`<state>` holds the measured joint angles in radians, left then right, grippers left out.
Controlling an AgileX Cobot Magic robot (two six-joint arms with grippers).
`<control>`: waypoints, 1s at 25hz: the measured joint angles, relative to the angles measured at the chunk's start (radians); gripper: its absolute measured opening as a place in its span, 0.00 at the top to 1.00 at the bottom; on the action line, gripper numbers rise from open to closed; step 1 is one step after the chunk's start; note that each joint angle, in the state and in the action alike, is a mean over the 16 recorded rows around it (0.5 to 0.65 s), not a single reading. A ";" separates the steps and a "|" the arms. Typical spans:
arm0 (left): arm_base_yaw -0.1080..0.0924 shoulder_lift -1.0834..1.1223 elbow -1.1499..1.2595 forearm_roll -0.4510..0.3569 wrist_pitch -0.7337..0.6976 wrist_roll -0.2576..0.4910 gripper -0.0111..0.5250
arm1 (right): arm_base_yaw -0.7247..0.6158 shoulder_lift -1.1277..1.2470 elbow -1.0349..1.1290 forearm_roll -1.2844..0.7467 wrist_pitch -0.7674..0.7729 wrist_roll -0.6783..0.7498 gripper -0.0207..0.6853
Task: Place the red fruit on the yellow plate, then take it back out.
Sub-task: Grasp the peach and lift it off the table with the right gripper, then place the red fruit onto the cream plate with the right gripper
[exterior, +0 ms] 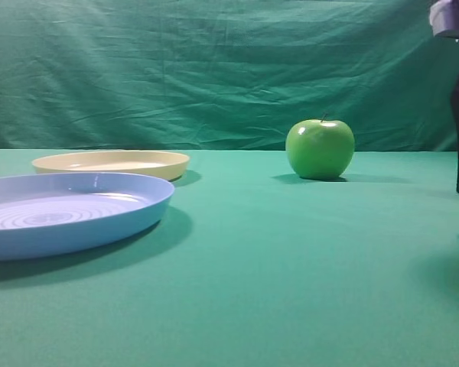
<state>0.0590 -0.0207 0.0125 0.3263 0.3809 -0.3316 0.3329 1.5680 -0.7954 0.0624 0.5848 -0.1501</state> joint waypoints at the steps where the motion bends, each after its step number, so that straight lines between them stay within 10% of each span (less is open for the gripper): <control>1: 0.000 0.000 0.000 0.000 0.000 0.000 0.98 | 0.003 0.002 -0.020 0.000 0.009 0.000 0.52; 7: 0.000 0.000 0.000 0.000 0.000 0.000 0.98 | 0.052 0.019 -0.199 0.000 0.071 -0.012 0.70; 25: 0.000 0.000 0.000 0.000 0.000 0.000 0.98 | 0.376 0.448 -0.971 0.008 0.129 -0.082 0.72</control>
<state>0.0590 -0.0207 0.0125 0.3263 0.3809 -0.3316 0.7087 2.0160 -1.7661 0.0703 0.7137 -0.2318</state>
